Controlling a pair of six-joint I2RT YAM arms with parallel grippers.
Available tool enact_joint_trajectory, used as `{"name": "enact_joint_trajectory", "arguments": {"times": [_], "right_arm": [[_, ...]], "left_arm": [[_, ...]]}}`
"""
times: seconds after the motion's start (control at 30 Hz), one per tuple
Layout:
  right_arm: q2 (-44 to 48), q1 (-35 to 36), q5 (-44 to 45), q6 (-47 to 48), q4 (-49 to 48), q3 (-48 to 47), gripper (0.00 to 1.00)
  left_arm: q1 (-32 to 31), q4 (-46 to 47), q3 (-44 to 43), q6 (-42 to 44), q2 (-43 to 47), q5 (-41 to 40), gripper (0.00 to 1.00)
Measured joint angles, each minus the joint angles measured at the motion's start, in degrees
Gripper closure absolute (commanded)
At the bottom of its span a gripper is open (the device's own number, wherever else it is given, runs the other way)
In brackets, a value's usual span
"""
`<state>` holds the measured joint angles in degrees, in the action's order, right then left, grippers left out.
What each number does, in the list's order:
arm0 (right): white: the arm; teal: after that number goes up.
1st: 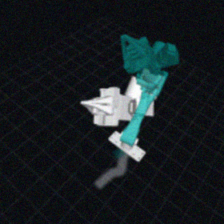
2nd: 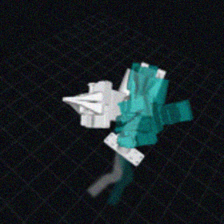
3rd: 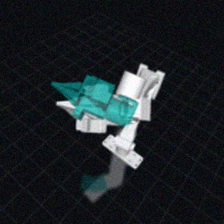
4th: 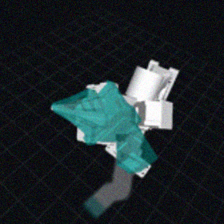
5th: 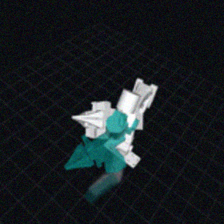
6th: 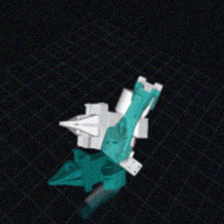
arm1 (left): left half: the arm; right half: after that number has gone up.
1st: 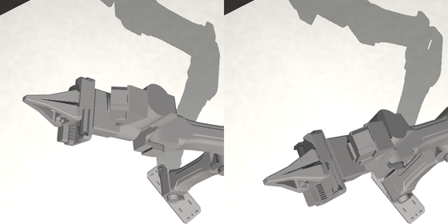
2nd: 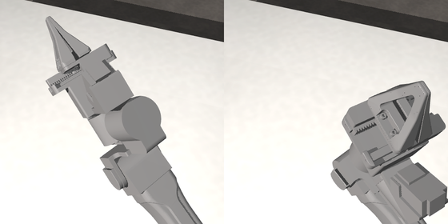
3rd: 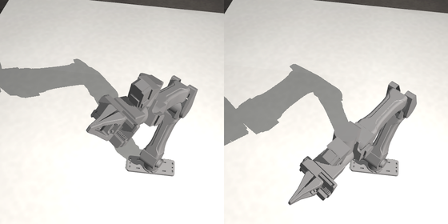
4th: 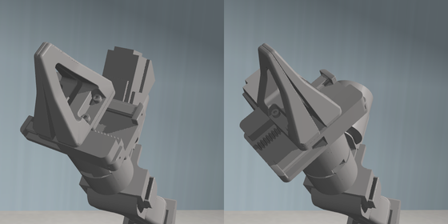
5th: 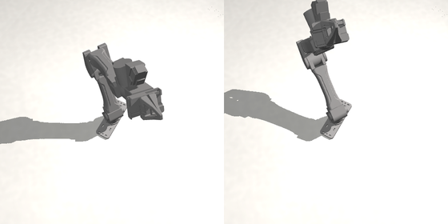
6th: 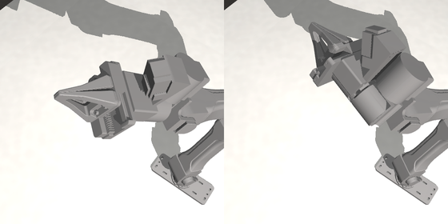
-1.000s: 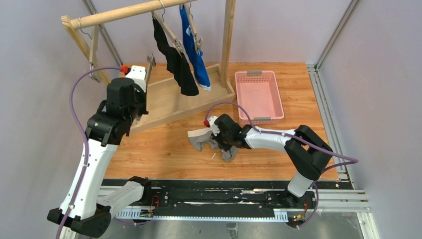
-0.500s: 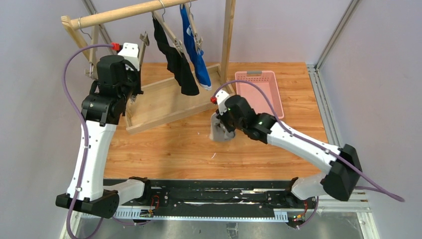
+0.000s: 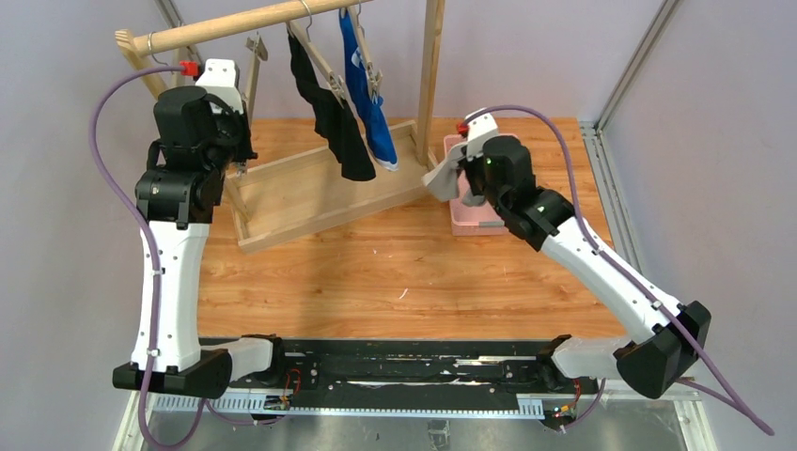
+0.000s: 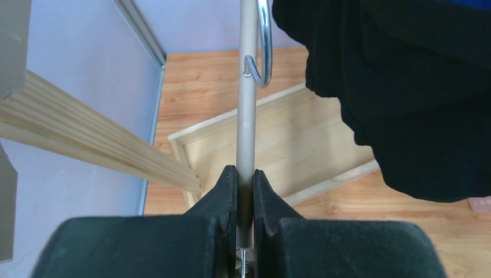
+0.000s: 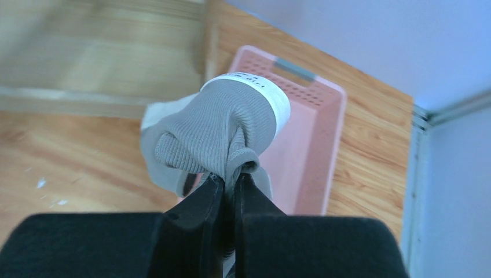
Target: Remove the underwear clipped to the hanger
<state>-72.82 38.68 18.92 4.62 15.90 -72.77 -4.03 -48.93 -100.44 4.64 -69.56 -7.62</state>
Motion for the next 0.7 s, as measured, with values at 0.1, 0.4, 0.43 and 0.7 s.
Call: {"name": "enact_joint_trajectory", "arguments": {"times": [0.1, 0.4, 0.43, 0.7], "right_arm": [[-0.33, -6.23, -0.63, 0.2, -1.22, -0.04, 0.99], [-4.87, -17.53, -4.52, -0.11, -4.31, -0.07, 1.0], [-5.51, -17.88, -5.27, -0.11, -4.72, -0.04, 1.0], [-11.45, -20.55, -9.27, -0.11, -8.83, 1.05, 0.99]], "left_arm": [[0.09, -0.11, -1.38, -0.11, -0.22, 0.74, 1.0], [0.46, -0.52, -6.29, -0.09, -0.37, 0.98, 1.0], [0.52, -0.66, -6.69, -0.11, -0.42, 1.11, 1.0], [0.85, -1.11, -10.6, -0.11, -1.7, 1.51, 1.0]]}}
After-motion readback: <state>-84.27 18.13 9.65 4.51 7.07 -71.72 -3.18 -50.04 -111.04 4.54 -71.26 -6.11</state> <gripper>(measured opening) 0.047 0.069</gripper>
